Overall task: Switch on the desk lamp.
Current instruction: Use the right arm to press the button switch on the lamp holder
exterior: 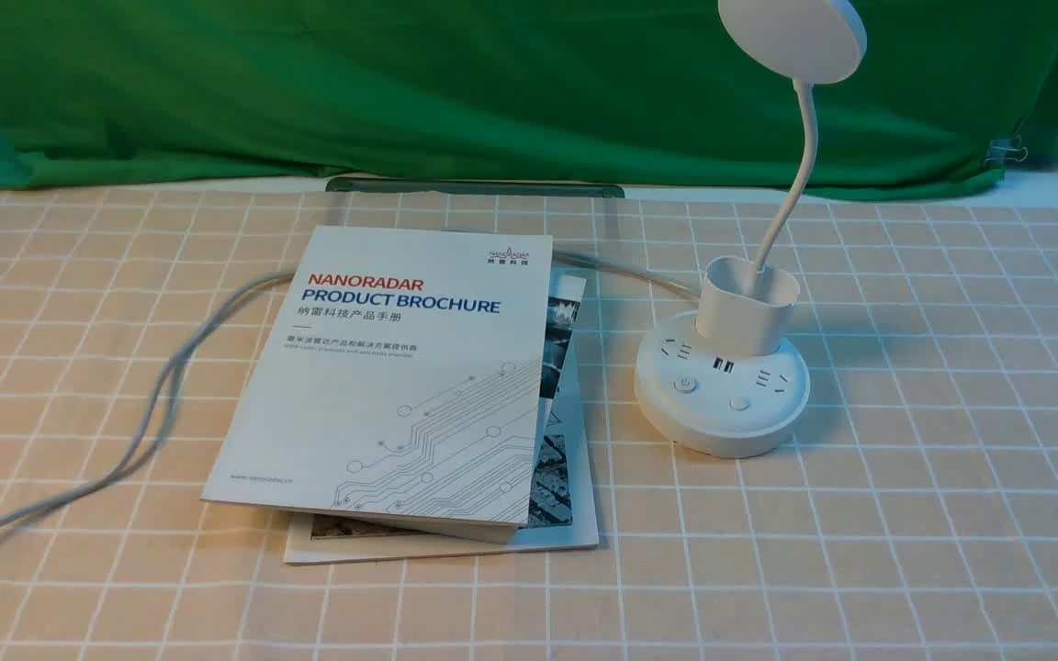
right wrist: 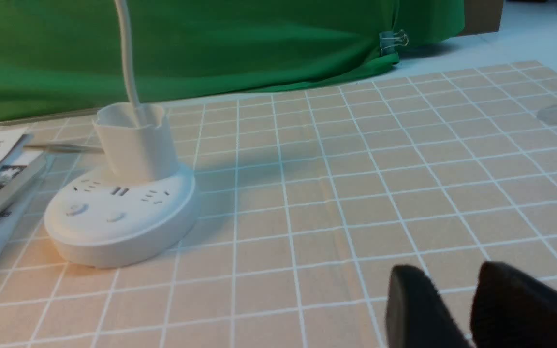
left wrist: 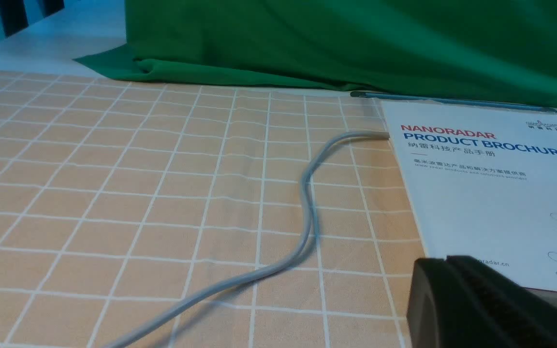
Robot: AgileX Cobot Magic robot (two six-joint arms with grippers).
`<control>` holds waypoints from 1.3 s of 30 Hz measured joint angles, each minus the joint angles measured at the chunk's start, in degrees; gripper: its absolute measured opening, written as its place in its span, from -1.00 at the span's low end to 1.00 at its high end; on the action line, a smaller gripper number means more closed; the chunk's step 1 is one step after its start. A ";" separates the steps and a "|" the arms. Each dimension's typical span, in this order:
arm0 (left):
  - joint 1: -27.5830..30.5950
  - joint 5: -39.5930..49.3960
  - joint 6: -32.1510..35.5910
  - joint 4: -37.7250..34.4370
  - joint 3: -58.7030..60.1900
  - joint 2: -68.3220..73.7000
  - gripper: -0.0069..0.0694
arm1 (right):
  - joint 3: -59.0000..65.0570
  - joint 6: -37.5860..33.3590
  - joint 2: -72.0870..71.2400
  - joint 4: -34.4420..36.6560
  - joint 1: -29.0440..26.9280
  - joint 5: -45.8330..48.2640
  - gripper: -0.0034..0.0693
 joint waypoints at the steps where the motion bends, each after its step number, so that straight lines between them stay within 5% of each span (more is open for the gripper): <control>1: 0.00 0.00 0.00 0.00 0.00 0.00 -0.76 | 0.00 0.00 0.00 0.00 0.00 0.00 -0.24; 34: 0.00 0.00 0.00 -0.06 0.00 0.00 -0.76 | 0.00 0.14 0.00 0.00 0.00 -0.06 -0.24; 37: 0.00 0.00 0.00 -0.06 0.00 0.00 -0.76 | 0.00 2.48 0.00 0.21 0.00 -0.06 -0.24; 39: 0.00 0.00 0.00 -0.06 0.00 0.00 -0.76 | 0.00 10.52 0.00 2.69 0.00 -0.06 -0.24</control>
